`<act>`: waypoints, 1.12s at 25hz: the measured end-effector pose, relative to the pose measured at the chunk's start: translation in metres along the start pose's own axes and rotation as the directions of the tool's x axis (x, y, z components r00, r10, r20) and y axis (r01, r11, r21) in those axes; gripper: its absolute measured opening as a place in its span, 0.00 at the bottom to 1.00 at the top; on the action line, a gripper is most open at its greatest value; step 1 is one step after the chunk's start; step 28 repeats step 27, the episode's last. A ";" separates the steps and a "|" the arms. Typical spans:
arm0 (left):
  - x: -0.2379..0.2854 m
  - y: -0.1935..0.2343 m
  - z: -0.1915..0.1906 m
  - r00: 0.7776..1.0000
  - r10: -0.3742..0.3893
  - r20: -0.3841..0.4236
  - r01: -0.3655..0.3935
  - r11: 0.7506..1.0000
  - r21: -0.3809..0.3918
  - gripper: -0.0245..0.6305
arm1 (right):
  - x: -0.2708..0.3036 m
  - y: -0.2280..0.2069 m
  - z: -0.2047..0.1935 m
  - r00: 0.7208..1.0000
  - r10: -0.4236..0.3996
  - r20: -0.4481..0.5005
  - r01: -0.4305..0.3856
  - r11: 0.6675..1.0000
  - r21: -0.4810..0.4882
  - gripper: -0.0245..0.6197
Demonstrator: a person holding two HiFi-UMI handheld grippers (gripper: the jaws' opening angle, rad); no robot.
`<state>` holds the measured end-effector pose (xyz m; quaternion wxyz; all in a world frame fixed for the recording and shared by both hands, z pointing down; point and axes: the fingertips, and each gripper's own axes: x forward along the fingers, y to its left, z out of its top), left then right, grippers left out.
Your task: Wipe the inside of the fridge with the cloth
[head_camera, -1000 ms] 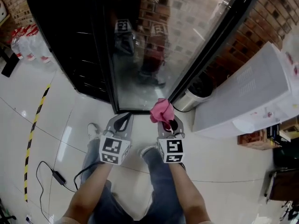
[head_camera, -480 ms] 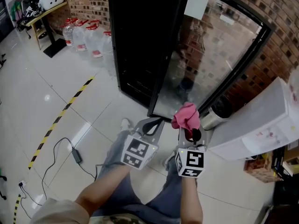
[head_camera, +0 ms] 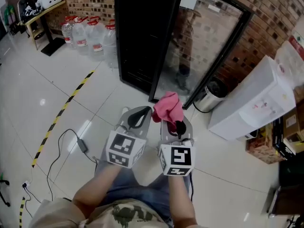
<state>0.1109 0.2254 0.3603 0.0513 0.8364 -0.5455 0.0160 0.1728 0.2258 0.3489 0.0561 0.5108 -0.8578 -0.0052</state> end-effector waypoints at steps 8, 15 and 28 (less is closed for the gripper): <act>-0.068 -0.031 0.007 0.999 -0.006 0.040 0.006 1.000 0.008 0.03 | -0.065 0.035 -0.001 0.999 -0.049 -0.007 0.049 0.998 0.043 0.18; -0.089 -0.050 0.010 0.997 -0.050 0.052 0.050 0.999 0.012 0.03 | -0.088 0.042 -0.001 0.994 -0.107 -0.007 0.107 0.992 0.061 0.18; -0.098 -0.055 0.011 0.997 -0.059 0.048 0.059 0.998 0.004 0.03 | -0.098 0.047 -0.001 0.992 -0.126 -0.021 0.128 0.990 0.062 0.18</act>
